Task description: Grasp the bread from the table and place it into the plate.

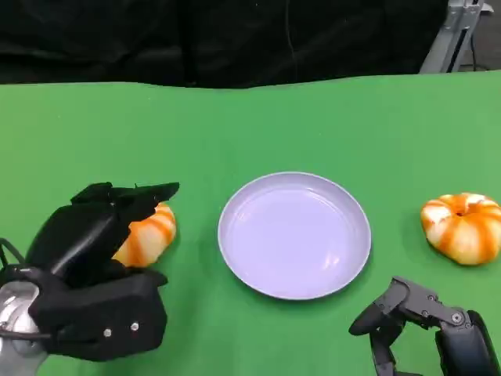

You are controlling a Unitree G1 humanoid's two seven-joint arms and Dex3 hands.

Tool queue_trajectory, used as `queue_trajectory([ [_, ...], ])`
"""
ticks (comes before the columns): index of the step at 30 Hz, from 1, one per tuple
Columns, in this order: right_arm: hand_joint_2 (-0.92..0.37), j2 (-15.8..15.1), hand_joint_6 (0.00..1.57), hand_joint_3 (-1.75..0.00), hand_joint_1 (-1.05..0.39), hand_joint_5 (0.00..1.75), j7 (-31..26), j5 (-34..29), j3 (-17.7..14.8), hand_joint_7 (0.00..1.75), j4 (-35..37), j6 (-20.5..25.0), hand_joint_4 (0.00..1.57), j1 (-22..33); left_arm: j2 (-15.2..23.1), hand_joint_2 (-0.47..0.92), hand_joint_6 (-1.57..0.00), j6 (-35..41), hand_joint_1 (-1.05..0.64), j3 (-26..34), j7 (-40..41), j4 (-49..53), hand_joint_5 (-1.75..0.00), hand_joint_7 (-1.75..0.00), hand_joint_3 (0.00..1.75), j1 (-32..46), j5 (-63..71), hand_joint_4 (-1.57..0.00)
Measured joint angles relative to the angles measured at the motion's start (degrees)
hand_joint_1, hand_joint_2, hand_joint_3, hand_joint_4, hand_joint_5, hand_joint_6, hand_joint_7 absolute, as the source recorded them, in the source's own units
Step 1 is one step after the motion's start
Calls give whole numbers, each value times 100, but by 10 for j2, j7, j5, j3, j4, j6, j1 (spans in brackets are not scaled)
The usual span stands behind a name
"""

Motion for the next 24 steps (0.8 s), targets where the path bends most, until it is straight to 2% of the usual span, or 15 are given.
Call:
queue_trajectory([
  [3, -30, 0, 82, -136, 8, 159, -1, 0, 0, 125, 0, 0, 77, 0, 3, 90, -27, 10, -56, -7, 3, 0, -51, 0, 0, -5, 13, 0],
  [11, -29, 0, 82, -137, 8, 158, -3, 0, 1, 125, 1, -1, 77, 0, 7, 90, -26, 96, -58, -68, 10, 29, -50, 0, 0, -50, 126, 0],
  [16, -29, 0, 82, -138, 8, 159, -3, 0, 5, 125, 0, -1, 77, 5, 6, 91, -24, 117, -61, -93, 25, 72, -49, 0, 0, -77, 145, 0],
  [24, -28, 0, 83, -139, 9, 159, -4, -8, 7, 125, -2, 0, 78, 6, 7, 91, -23, 127, -61, -105, 25, 78, -49, 0, 0, -83, 147, 0],
])
